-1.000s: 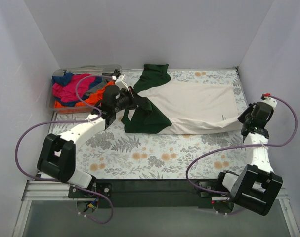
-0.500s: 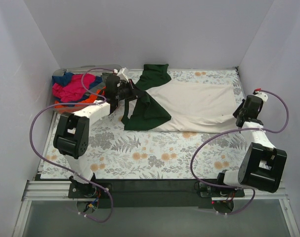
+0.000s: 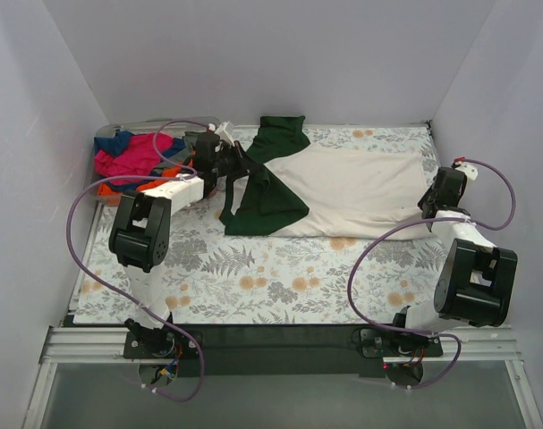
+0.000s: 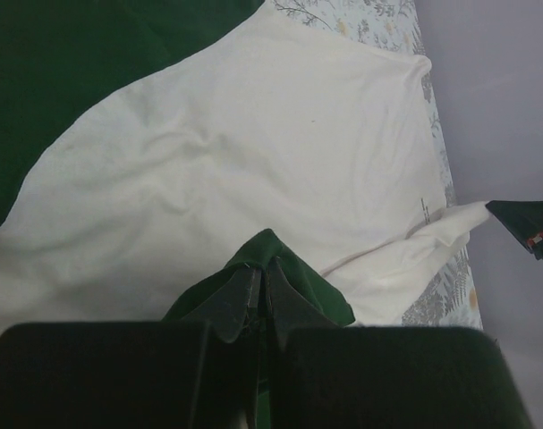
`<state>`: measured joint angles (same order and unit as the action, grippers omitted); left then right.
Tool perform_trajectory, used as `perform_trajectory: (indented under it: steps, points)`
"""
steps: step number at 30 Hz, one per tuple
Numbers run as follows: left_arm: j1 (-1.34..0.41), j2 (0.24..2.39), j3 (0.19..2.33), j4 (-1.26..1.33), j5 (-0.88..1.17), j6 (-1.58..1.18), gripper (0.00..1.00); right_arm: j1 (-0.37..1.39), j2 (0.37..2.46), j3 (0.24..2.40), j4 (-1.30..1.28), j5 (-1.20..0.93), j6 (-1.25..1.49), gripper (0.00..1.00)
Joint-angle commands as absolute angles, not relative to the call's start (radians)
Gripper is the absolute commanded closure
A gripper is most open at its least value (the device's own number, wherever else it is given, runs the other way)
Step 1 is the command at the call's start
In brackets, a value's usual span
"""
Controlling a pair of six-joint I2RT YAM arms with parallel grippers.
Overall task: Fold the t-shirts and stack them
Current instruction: Fold the tshirt
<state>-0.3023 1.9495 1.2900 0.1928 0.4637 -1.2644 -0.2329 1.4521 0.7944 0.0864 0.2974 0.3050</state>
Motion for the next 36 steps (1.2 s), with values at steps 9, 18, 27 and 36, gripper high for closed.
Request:
perform_trajectory:
  steps: [9, 18, 27, 36]
  points:
    - [-0.253, 1.901, 1.324, 0.202, 0.472, -1.23, 1.0, -0.23, 1.493, 0.88, 0.141, 0.411, 0.325, 0.99]
    - [-0.242, 1.924, 1.339, 0.212, 0.483, -1.227, 1.0, -0.229, 1.535, 0.919, 0.14, 0.429, 0.322, 0.99]
    - [-0.233, 1.993, 1.396, 0.19, 0.48, -1.223, 1.0, -0.23, 1.588, 0.946, 0.138, 0.431, 0.328, 0.99]
    - [-0.232, 2.022, 1.5, 0.109, 0.338, -1.229, 0.16, -0.222, 1.53, 0.927, 0.135, 0.439, 0.334, 0.39]
